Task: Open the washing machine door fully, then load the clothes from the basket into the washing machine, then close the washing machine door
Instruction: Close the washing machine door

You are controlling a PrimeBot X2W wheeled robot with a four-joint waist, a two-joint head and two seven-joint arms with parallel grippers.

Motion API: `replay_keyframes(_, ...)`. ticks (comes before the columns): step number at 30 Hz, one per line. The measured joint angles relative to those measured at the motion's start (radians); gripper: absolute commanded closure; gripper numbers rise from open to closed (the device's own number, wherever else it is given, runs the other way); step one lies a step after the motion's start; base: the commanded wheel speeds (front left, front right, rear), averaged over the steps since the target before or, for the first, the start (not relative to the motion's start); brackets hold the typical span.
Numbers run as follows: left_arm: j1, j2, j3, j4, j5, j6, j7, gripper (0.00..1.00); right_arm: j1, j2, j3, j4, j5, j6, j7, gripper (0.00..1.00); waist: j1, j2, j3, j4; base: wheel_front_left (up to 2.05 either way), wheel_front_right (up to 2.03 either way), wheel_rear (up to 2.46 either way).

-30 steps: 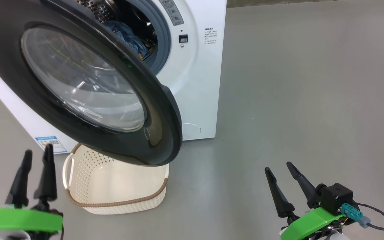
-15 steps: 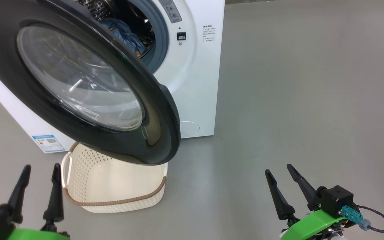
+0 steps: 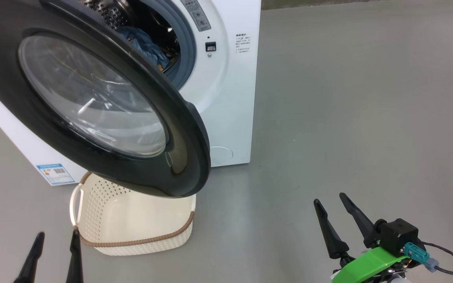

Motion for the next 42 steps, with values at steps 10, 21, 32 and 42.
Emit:
replay_keyframes(10, 0.017, -0.05, 0.042, -0.023, 0.054, -0.016, 0.0, 0.0, 0.006, -0.002, -0.002, -0.016, -0.009, 0.0, 0.0, 0.0, 0.0, 0.0, 0.006, 0.004, 0.0, 0.0, 0.0)
replay_keyframes(21, 0.017, -0.066, 0.064, -0.022, 0.064, -0.034, 0.0, 0.0, 0.007, -0.002, -0.005, -0.02, -0.009, 0.0, 0.0, 0.0, 0.0, 0.0, 0.01, 0.003, 0.0, 0.0, 0.0)
replay_keyframes(32, 0.017, -0.071, 0.066, -0.004, 0.08, -0.039, 0.0, 0.0, 0.007, -0.002, -0.007, -0.02, -0.009, 0.0, 0.0, 0.0, 0.0, 0.0, 0.011, 0.008, 0.0, 0.0, 0.0)
replay_keyframes(42, 0.024, -0.072, 0.065, 0.015, 0.081, -0.044, 0.0, 0.0, 0.007, -0.002, -0.007, -0.02, -0.009, 0.0, 0.0, 0.0, 0.0, 0.0, 0.011, 0.009, 0.0, 0.0, 0.0)
